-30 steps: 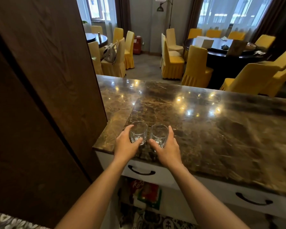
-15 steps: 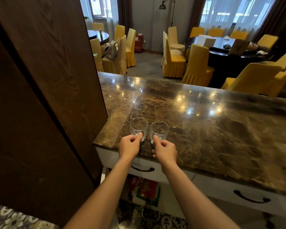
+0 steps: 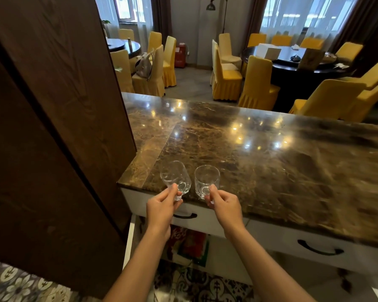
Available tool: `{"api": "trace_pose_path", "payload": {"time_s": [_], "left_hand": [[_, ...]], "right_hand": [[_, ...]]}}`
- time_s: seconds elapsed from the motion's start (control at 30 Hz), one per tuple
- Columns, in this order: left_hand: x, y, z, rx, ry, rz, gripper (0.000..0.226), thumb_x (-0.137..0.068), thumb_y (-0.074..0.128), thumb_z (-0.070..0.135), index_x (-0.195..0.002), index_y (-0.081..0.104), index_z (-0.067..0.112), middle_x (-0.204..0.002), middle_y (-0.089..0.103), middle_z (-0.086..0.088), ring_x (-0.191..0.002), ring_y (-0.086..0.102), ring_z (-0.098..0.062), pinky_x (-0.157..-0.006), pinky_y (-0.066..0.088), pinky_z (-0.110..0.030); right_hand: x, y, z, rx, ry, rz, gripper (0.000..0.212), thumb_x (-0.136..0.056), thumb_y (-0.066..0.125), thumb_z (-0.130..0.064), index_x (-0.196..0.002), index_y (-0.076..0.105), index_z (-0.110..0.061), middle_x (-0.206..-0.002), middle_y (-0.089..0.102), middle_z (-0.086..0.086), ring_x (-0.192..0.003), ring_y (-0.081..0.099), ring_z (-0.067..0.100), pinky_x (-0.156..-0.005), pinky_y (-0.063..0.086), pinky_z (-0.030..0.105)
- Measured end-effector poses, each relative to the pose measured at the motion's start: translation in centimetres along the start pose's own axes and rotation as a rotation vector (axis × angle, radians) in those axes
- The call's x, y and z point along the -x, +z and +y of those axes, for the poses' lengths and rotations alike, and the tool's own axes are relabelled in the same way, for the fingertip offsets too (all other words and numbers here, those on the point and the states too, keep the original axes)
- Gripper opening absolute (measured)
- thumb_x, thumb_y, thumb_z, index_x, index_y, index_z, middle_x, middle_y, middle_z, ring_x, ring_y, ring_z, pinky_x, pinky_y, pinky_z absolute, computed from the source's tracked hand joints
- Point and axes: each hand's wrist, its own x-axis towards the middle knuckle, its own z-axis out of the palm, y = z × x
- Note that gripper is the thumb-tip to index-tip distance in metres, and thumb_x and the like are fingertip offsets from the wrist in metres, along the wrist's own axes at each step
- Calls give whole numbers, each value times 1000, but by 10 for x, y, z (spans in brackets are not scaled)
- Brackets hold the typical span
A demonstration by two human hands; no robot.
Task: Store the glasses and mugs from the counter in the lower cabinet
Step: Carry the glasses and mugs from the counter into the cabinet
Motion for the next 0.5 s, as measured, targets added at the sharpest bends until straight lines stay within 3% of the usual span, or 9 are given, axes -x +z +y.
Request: {"api": "trace_pose_path", "payload": {"time_s": [0.2, 0.33, 0.4, 0.5], "left_hand": [[54, -33, -37, 40, 13, 1, 18, -89, 72, 29, -81, 83, 16, -126, 68, -15, -109, 70, -21, -95, 58, -38], [81, -43, -74, 20, 13, 49, 19, -85, 73, 32, -85, 83, 15, -130, 66, -7, -108, 70, -16, -95, 58, -39], [90, -44, -95, 4, 16, 62, 20, -82, 72, 34, -80, 83, 17, -129, 66, -4, -111, 68, -16, -95, 58, -39], [97, -45, -132, -22, -2, 115, 26, -79, 73, 37, -77, 83, 12, -128, 66, 0, -111, 67, -11, -94, 59, -38]], "right_hand": [[43, -20, 32, -104, -29, -54, 51, -103, 51, -40, -76, 73, -2, -82, 73, 13, -85, 71, 21, -91, 58, 48], [72, -25, 64, -54, -28, -85, 59, -98, 47, -56, -81, 73, -5, -82, 72, 15, -82, 66, 34, -80, 53, 54], [80, -27, 87, -11, -9, -103, 63, -94, 47, -62, -81, 71, -6, -80, 70, 14, -82, 65, 35, -76, 53, 51], [84, -30, 127, 5, 65, -134, 53, -97, 51, -55, -76, 73, -12, -78, 72, 12, -82, 68, 32, -82, 55, 53]]}}
